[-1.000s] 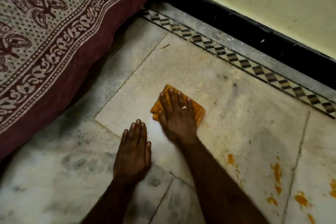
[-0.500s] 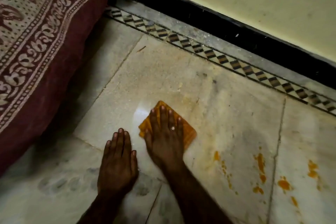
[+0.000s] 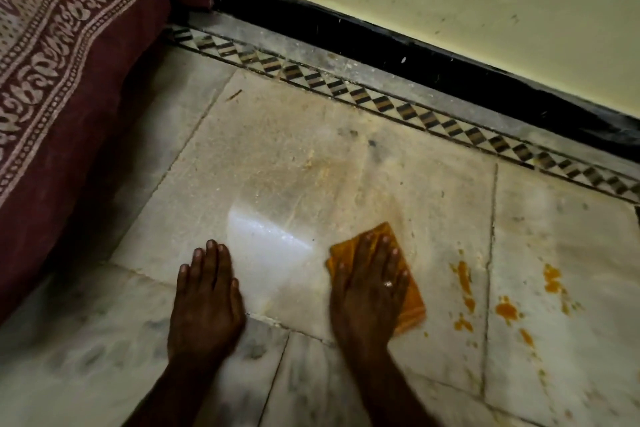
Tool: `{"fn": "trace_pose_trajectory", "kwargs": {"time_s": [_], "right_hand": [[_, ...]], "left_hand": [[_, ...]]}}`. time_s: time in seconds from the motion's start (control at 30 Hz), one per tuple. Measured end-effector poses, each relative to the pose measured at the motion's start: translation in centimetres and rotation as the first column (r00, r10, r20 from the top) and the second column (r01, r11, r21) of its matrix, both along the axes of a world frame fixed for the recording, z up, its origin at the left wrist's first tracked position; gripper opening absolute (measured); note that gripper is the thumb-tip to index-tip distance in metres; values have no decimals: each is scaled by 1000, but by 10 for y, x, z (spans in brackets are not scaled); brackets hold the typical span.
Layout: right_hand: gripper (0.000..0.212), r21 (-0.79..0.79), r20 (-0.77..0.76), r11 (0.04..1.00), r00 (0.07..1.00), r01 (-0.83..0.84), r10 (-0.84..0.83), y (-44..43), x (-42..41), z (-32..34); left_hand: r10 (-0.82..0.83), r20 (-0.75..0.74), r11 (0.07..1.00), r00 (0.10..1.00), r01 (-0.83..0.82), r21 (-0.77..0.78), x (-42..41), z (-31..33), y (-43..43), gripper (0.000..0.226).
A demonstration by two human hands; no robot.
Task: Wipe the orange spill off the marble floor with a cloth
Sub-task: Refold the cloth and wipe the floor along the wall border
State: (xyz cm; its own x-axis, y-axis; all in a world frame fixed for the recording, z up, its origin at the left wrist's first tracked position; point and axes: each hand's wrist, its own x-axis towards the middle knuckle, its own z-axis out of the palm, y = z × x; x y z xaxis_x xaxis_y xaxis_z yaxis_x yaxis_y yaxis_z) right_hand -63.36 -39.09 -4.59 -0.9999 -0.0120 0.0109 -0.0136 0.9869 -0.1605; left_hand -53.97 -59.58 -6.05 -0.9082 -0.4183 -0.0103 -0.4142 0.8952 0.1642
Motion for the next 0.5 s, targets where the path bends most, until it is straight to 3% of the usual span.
{"fn": "trace_pose_trajectory", "kwargs": {"time_s": [0.1,0.23,0.37,0.5], "right_hand": [[67,-1,-32,984,984,-178,178,-21,36,-3],[65,12,-80,929,925,-371,371,-23,-2,-7],[65,39,-50,957,955,-289,291,6,-52,-7],[67,77,-26,989,991,-127,129,59,-33,-6]], "left_hand": [[-38,-7,999,999,38,6,-2,-1,0,63],[-30,-7,999,1000,30,22,-1,-1,2,62],[-46,17,997,999,44,58,-16,5,14,66],[-143,17,988,990,142,63,-41,5,45,68]]}}
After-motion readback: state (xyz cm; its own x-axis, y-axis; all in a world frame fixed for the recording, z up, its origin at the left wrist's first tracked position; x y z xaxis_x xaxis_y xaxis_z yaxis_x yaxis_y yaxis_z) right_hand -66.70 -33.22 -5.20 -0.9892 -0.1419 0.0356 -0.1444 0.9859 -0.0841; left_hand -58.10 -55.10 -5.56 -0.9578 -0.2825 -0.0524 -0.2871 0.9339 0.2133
